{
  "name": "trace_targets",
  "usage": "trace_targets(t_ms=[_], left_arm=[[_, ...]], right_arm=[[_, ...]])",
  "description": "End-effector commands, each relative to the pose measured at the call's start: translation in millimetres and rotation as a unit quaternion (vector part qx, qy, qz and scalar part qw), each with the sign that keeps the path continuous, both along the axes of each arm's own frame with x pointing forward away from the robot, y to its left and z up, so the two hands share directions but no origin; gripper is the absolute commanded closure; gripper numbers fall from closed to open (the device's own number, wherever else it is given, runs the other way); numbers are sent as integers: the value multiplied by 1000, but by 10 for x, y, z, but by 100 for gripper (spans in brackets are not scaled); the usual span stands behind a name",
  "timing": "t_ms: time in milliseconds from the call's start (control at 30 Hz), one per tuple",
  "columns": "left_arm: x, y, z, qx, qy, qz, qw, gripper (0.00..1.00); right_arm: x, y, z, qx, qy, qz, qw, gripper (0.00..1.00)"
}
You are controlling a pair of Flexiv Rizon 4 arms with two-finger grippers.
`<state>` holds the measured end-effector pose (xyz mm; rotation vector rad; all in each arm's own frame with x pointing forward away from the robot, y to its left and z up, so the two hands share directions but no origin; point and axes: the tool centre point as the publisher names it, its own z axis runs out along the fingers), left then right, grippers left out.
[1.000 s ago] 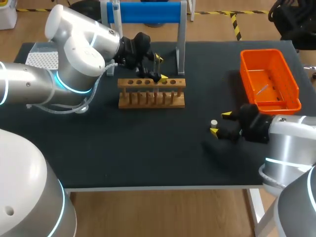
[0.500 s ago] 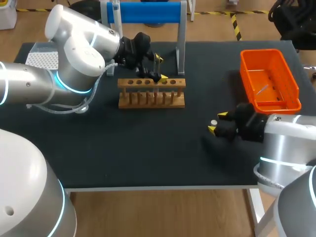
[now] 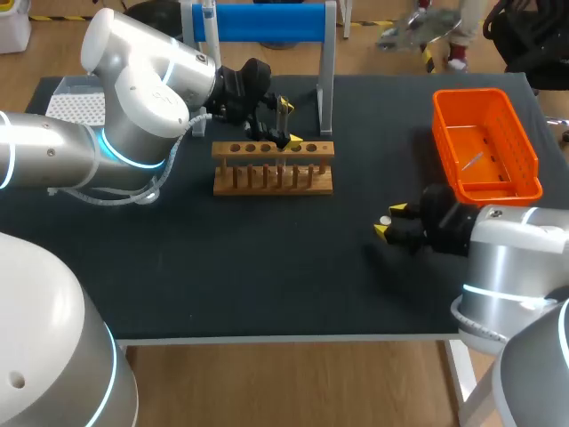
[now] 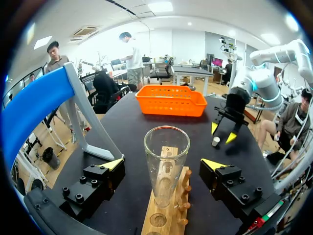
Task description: Invert the test tube, pick up the pipette, mount the tip to pipette, aspirate from beaker and dispense into the tube, eject the tip, return the pipette, and cap with the stopper.
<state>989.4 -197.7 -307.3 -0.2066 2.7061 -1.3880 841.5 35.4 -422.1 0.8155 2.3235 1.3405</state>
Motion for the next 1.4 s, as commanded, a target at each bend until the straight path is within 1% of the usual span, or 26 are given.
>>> trace_targets(t_ms=[33, 267, 300, 1400], left_arm=[[5, -1, 0, 1, 1, -1, 1000, 0], [5, -1, 0, 1, 1, -1, 1000, 0], [5, -1, 0, 1, 1, -1, 1000, 0], [5, -1, 0, 1, 1, -1, 1000, 0]], right_arm=[[8, 16, -6, -2, 1, -1, 1000, 46], [17, 17, -13, -3, 3, -3, 1000, 48], [17, 17, -14, -3, 3, -3, 1000, 50], [71, 10, -81, -8, 9, -6, 1000, 53]])
